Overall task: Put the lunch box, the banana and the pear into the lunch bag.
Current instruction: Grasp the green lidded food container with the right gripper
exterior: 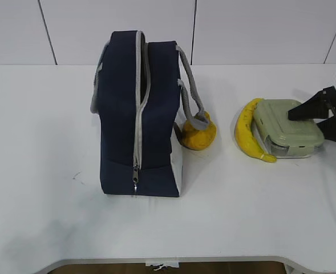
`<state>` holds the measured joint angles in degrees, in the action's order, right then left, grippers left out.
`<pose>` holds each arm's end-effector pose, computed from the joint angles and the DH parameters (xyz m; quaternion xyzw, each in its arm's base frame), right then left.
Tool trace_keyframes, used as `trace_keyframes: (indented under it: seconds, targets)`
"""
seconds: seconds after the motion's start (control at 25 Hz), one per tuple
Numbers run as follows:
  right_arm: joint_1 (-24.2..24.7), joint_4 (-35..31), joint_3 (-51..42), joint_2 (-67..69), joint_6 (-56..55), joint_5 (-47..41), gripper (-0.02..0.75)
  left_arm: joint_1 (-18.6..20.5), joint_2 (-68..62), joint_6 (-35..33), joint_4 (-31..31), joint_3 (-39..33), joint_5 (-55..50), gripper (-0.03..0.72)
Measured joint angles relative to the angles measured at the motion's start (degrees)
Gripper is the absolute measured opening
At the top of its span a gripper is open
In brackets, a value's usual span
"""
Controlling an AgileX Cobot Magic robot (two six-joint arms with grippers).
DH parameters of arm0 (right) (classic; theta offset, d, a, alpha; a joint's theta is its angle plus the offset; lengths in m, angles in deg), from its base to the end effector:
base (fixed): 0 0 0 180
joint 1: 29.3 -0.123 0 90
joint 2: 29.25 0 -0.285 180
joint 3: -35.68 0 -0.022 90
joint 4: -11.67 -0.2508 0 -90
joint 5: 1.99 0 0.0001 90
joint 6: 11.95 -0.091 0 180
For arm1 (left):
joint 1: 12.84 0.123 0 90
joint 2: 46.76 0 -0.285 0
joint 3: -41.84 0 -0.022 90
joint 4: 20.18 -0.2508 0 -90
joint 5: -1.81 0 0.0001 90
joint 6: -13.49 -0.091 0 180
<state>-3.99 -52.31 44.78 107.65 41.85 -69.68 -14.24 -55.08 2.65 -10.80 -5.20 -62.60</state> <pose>0.4160 -0.1130 0.1311 0.0504 0.8799 0.4263 0.2039 -0.0102 -0.0131 0.2805 0.0983 0.8565 -0.0401 0.5051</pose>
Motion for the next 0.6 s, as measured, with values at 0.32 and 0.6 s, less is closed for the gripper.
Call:
trace_keyframes:
  seconds: [0.32, 0.6]
  targets:
    - [0.0, -0.44, 0.12, 0.03, 0.0, 0.0, 0.521, 0.0, 0.0, 0.0, 0.0, 0.0, 0.0, 0.24]
    - [0.0, -0.66, 0.25, 0.03, -1.29, -0.96, 0.42, 0.0, 0.0, 0.0, 0.0, 0.0, 0.0, 0.24]
